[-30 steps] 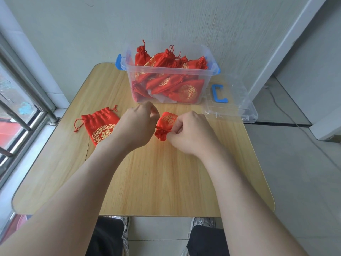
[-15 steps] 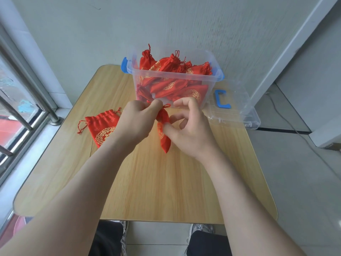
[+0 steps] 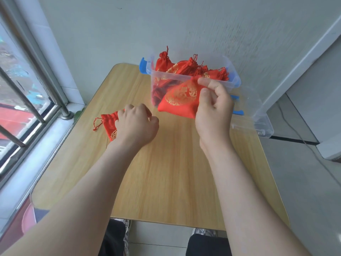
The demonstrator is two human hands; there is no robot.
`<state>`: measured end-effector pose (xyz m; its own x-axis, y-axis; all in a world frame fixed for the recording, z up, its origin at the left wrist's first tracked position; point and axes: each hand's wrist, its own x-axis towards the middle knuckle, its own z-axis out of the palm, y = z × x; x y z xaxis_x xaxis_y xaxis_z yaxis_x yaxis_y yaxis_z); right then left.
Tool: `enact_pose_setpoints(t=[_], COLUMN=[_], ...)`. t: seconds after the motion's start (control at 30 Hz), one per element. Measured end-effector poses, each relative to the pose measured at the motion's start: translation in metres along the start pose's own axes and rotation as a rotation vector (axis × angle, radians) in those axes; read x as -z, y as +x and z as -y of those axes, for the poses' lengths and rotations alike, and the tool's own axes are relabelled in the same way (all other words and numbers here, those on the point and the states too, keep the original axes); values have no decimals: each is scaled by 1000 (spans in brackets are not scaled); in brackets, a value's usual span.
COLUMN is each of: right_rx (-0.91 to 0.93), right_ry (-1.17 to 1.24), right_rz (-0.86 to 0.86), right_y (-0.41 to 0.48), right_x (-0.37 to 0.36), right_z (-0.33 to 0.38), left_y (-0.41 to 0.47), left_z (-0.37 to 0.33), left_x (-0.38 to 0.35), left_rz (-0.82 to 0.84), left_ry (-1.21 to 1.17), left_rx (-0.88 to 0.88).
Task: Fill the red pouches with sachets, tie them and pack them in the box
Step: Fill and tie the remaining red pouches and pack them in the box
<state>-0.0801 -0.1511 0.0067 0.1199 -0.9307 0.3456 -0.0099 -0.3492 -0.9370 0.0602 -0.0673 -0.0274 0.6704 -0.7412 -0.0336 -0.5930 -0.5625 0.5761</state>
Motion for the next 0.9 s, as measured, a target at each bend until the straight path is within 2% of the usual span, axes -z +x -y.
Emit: enact_pose_setpoints(t=[0.13, 0.33, 0.43, 0.5, 0.6, 0.67, 0.7, 0.8, 0.9], right_rx=[17, 139, 156, 138, 116, 59, 39, 135, 273], right_ry=[161, 54, -76, -219, -703, -997, -1067, -1071, -941], right_rz=[-71, -200, -223, -128, 92, 130, 120, 55, 14], right_y=[13, 46, 62, 71, 75, 70, 65, 53, 35], right_x=[-19, -59, -78, -85, -88, -85, -83, -76, -68], right_z=[11, 19, 22, 23, 22, 23, 24, 18, 8], left_y=[-1, -5, -3, 0, 2, 4, 6, 8, 1], left_z=[0, -1, 0, 0, 1, 3, 4, 6, 4], left_x=[-2, -4, -8, -9, -8, -7, -7, -3, 1], left_rz=[72, 184, 170, 148, 111, 71, 42, -31, -29], left_ry=[160, 258, 195, 102, 3, -25, -22, 96, 266], left_rx=[-37, -53, -108, -175, -233, -233, -228, -161, 5])
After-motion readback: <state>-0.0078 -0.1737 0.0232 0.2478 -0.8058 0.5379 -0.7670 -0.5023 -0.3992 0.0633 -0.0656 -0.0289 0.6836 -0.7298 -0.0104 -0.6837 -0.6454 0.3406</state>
